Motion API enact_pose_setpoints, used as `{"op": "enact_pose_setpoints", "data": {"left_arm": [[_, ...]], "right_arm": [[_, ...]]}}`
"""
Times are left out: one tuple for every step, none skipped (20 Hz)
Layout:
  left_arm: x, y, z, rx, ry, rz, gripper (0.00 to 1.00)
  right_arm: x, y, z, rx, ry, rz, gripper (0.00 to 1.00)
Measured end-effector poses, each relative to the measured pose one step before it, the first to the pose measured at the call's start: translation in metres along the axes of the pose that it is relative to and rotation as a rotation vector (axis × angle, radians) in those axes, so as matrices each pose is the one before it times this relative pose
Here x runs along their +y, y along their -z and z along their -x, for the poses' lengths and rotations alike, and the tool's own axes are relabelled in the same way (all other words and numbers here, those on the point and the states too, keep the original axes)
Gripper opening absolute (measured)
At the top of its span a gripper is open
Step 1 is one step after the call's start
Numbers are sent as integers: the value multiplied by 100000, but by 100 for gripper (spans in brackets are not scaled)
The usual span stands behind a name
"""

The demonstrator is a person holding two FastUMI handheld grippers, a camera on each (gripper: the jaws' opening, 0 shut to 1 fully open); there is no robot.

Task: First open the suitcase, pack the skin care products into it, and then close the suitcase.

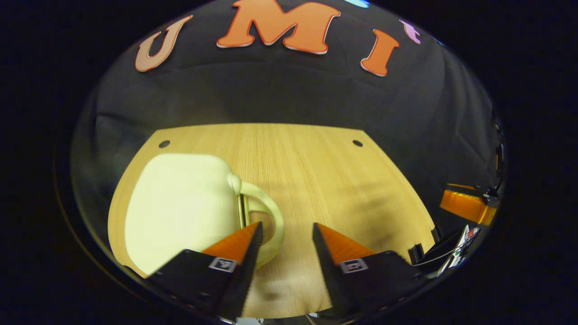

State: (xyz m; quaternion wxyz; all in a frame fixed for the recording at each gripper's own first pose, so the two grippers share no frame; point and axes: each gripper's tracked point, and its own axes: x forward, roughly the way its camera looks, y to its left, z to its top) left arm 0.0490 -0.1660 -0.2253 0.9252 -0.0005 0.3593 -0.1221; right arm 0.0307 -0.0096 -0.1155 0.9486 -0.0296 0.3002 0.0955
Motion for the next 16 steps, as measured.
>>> {"op": "enact_pose_setpoints", "data": {"left_arm": [[-425,-1306,917,-4424,-646,-1205,77],[-283,-1583,655,-4026,244,-1056,100],[41,-1501,995,-4584,-975,-615,99],[994,-2495,616,-7103,-3626,-815,97],[1337,-2762,511,-8978,-4418,-2033,97],[900,-2170,242,-6318,-3459,-2637,99],[520,-1473,269,-4205,-2011,-1955,98],[421,-1089,309,-2071,425,-592,98],[-53,244,348,-544,1114,1140,99],[320,-548,388,-839,253,2471,98],[619,-909,310,-1925,-931,1964,98],[835,-988,168,-3035,-1386,852,99],[611,-1255,78,-2591,-811,205,98],[530,-840,184,-1239,62,193,98],[727,-343,-63,-599,189,540,98],[553,-589,18,-854,-28,713,98]], "right_arm": [[574,-287,89,-1095,-425,-547,96],[491,-396,83,-1337,-148,-562,96],[386,-463,14,-2151,498,-394,96],[257,-556,185,-2617,801,-210,96],[200,-640,146,-2785,1027,-87,96],[109,-712,134,-3061,1407,-9,96],[4,-569,118,-2873,1684,46,96],[-72,-560,155,-2657,1607,-129,96],[83,-328,200,-2430,1332,-332,96],[-32,-314,436,-2642,1606,-359,96],[42,-428,287,-2826,1045,400,96],[214,-537,205,-3049,961,914,96],[117,-490,218,-2880,1079,1356,96],[105,-565,238,-2769,900,1607,96],[234,-472,179,-2228,490,1502,96],[344,-273,150,-1472,-278,1391,95]]}}
